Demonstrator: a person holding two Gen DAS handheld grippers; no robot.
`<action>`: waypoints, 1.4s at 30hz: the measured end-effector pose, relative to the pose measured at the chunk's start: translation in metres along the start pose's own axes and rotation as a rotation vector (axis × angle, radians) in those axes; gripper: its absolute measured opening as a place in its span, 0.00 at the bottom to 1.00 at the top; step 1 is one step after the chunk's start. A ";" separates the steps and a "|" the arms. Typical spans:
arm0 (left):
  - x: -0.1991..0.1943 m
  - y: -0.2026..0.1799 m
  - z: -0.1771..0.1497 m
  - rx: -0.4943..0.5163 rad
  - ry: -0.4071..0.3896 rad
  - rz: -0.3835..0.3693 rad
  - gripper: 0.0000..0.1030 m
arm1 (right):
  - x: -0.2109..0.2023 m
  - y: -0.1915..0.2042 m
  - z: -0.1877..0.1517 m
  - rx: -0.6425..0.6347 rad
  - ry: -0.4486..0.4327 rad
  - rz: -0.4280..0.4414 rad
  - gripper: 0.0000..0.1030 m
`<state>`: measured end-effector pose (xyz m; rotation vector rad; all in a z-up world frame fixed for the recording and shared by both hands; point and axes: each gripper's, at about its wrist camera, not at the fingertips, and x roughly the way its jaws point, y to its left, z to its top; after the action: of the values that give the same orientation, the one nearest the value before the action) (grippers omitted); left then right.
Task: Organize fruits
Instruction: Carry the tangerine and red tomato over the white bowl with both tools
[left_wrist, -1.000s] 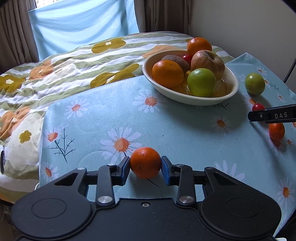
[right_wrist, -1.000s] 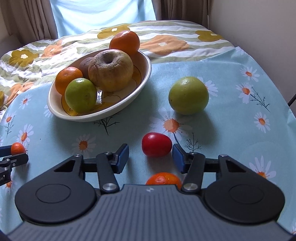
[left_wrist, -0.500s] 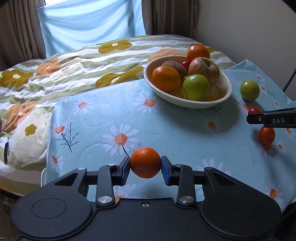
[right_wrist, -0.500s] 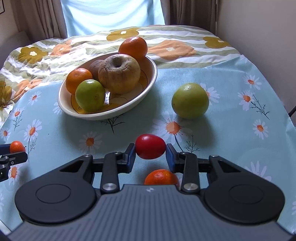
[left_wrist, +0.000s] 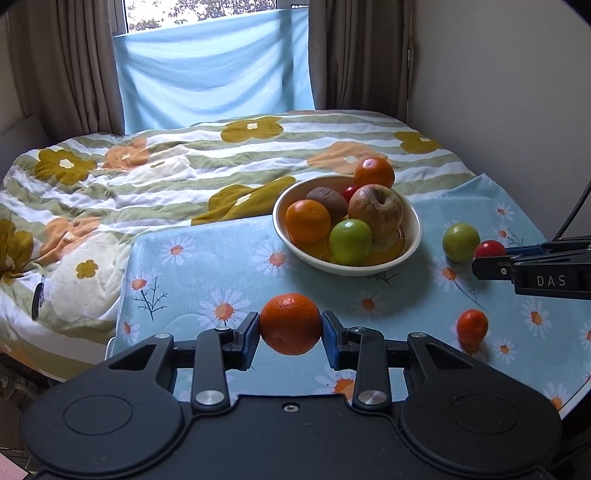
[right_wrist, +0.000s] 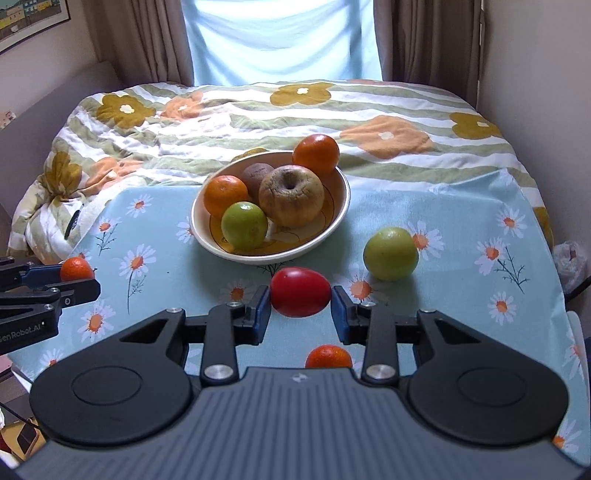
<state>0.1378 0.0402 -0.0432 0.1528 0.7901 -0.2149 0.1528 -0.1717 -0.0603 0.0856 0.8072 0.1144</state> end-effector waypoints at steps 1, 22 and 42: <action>-0.004 -0.004 0.003 -0.002 -0.009 0.008 0.38 | -0.005 -0.001 0.003 -0.009 -0.006 0.009 0.49; 0.015 -0.029 0.082 0.007 -0.095 0.030 0.38 | -0.014 -0.017 0.084 -0.142 -0.081 0.093 0.48; 0.163 0.007 0.142 0.082 0.050 -0.066 0.38 | 0.108 -0.002 0.165 -0.067 -0.033 0.050 0.49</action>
<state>0.3487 -0.0056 -0.0613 0.2099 0.8377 -0.3068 0.3463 -0.1645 -0.0244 0.0441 0.7680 0.1866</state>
